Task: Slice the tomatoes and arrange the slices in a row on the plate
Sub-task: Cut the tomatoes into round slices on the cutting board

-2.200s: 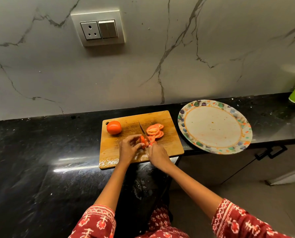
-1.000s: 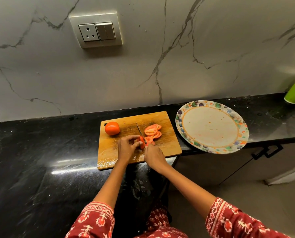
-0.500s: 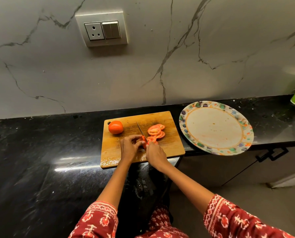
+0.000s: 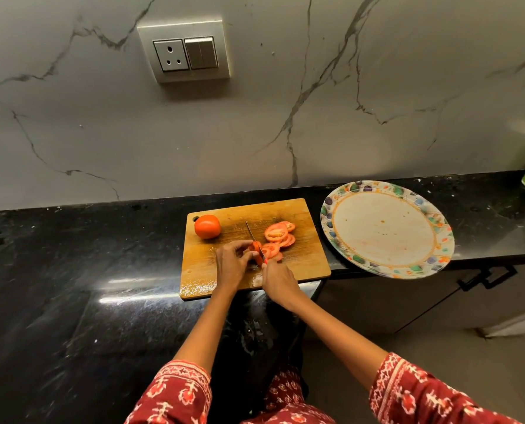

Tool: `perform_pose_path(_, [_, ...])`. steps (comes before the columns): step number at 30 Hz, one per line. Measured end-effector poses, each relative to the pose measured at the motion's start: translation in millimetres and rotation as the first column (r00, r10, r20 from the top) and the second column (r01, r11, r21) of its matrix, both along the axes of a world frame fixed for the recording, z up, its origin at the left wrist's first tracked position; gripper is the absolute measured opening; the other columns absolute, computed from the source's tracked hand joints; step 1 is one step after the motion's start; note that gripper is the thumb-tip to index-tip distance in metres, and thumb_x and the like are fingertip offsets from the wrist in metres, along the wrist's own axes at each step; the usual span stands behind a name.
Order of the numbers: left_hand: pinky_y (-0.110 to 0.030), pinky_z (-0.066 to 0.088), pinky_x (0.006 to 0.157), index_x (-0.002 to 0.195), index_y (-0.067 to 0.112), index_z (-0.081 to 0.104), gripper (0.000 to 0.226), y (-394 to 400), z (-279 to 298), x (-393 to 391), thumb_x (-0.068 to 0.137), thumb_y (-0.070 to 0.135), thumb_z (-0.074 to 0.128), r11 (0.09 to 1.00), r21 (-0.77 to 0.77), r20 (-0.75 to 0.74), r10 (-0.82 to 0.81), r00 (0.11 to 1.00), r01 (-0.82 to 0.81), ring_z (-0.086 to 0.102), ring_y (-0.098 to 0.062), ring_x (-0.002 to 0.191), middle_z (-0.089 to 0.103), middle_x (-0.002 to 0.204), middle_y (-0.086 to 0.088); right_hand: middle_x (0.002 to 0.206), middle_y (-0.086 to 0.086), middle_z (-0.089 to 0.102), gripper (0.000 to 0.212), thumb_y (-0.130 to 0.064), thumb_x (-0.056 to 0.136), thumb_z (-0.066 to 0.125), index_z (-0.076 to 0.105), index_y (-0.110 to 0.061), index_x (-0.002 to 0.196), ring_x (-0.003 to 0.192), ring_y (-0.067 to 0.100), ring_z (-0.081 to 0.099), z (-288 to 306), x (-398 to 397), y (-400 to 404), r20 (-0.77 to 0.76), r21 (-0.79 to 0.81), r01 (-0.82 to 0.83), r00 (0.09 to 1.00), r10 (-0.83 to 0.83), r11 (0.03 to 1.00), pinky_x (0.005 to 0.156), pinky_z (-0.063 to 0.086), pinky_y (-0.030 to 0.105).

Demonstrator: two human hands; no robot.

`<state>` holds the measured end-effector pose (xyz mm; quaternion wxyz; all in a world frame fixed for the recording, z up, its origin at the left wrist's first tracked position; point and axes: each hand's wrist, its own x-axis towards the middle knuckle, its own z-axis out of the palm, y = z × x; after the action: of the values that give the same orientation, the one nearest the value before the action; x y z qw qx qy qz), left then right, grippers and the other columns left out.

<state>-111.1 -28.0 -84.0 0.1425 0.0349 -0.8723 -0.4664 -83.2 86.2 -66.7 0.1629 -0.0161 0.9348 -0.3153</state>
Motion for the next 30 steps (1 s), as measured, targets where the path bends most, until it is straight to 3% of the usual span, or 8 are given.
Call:
perform_pose_path(5, [-0.029, 0.054, 0.081, 0.093, 0.003, 0.071, 0.024, -2, -1, -3, 0.07, 0.003, 0.076, 1.0, 0.012, -0.008, -0.005, 1.0, 0.005, 0.066, -0.017, 0.086, 0.072, 0.092, -0.01, 0.116, 0.024, 0.056, 0.031, -0.02, 0.102, 0.029, 0.047, 0.002, 0.114, 0.109, 0.04, 0.053, -1, 4, 2, -0.009, 0.011, -0.011, 1.0, 0.011, 1.0, 0.08, 0.04, 0.039])
perform_pose_path(14, [-0.02, 0.049, 0.079, 0.099, 0.002, 0.07, 0.029, 0, -5, -4, 0.071, 0.005, 0.076, 1.0, 0.0, -0.007, 0.002, 1.0, -0.002, 0.065, -0.016, 0.088, 0.071, 0.096, -0.011, 0.121, 0.02, 0.053, 0.031, -0.02, 0.102, 0.026, 0.042, -0.005, 0.125, 0.112, 0.038, 0.05, -10, 11, 7, 0.013, 0.036, -0.001, 1.0, 0.001, 0.999, 0.08, 0.037, 0.039])
perform_pose_path(23, [-0.023, 0.052, 0.079, 0.099, 0.003, 0.069, 0.028, -1, -8, -6, 0.071, 0.004, 0.075, 1.0, 0.028, 0.002, 0.002, 1.0, -0.002, 0.065, -0.016, 0.09, 0.07, 0.098, -0.011, 0.122, 0.02, 0.054, 0.032, -0.02, 0.103, 0.026, 0.045, -0.001, 0.122, 0.114, 0.037, 0.05, -6, 3, 3, 0.019, 0.107, -0.023, 1.0, 0.021, 0.994, 0.085, 0.04, 0.04])
perform_pose_path(30, [-0.016, 0.051, 0.076, 0.098, 0.003, 0.069, 0.026, -1, -8, -7, 0.072, 0.003, 0.074, 0.999, 0.049, 0.003, -0.016, 1.0, 0.016, 0.065, -0.016, 0.088, 0.07, 0.096, -0.009, 0.121, 0.02, 0.056, 0.028, -0.015, 0.1, 0.032, 0.048, -0.002, 0.119, 0.114, 0.038, 0.051, -7, 4, 7, 0.08, 0.106, -0.04, 0.996, 0.032, 0.994, 0.084, 0.042, 0.039])
